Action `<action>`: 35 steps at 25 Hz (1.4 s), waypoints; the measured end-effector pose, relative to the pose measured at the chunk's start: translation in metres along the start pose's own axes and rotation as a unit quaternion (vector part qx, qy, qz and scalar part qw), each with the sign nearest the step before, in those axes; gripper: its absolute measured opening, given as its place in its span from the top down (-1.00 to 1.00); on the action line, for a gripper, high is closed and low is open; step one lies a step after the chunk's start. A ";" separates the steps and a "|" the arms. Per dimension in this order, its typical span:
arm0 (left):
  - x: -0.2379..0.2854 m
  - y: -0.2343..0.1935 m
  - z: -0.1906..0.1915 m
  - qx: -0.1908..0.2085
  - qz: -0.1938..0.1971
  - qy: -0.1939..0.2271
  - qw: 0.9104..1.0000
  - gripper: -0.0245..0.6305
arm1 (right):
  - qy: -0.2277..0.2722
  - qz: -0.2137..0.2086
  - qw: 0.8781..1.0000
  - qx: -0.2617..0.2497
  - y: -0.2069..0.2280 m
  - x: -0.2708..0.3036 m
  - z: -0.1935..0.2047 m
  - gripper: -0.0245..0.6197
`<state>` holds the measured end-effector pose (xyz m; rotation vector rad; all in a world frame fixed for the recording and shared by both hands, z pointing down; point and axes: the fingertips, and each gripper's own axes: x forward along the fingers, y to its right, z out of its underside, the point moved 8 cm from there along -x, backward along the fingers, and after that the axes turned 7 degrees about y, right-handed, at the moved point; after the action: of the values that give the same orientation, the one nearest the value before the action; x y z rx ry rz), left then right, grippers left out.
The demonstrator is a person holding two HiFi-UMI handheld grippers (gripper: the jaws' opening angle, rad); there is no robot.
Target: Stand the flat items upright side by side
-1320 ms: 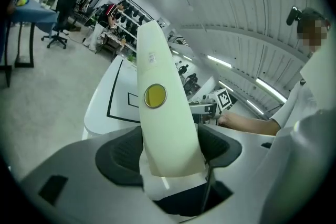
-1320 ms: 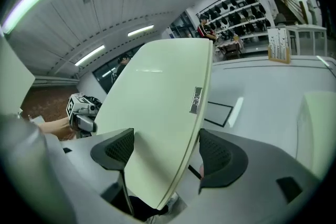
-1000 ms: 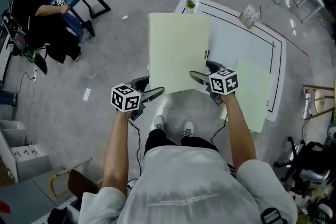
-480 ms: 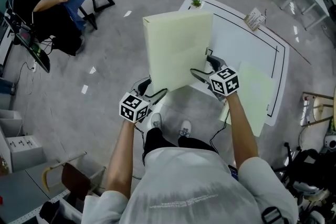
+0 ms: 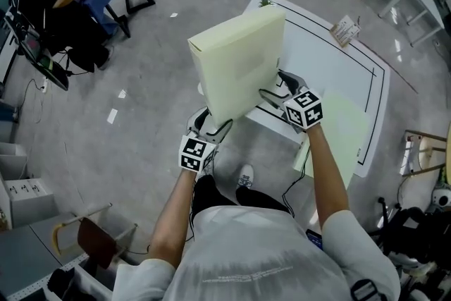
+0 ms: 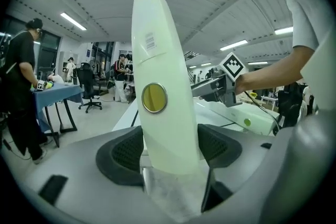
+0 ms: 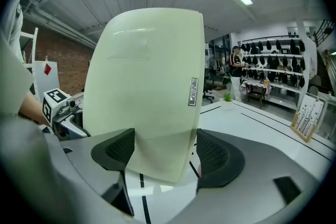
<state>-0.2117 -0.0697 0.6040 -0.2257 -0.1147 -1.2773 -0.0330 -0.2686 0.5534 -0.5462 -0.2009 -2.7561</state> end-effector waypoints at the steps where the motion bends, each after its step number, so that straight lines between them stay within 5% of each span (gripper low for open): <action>1: 0.002 0.001 0.002 0.006 -0.001 -0.002 1.000 -0.11 | -0.002 -0.003 1.000 0.000 0.002 0.001 0.001 -0.28; 10: 0.029 0.009 0.015 0.067 -0.023 -0.031 0.997 -0.09 | -0.020 -0.010 1.000 -0.011 0.025 0.011 0.007 -0.28; 16: 0.051 0.014 0.037 0.054 -0.034 -0.056 0.996 -0.04 | -0.028 0.007 1.000 -0.010 0.047 0.019 0.009 -0.28; 35: 0.125 0.021 0.016 0.042 -0.041 -0.096 0.994 -0.01 | -0.037 0.091 0.995 0.028 0.112 0.035 -0.003 -0.28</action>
<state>-0.1550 -0.1774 0.6440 -0.2742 -0.3441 -1.3275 -0.0266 -0.3846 0.5725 -0.6197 -0.2334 -2.5496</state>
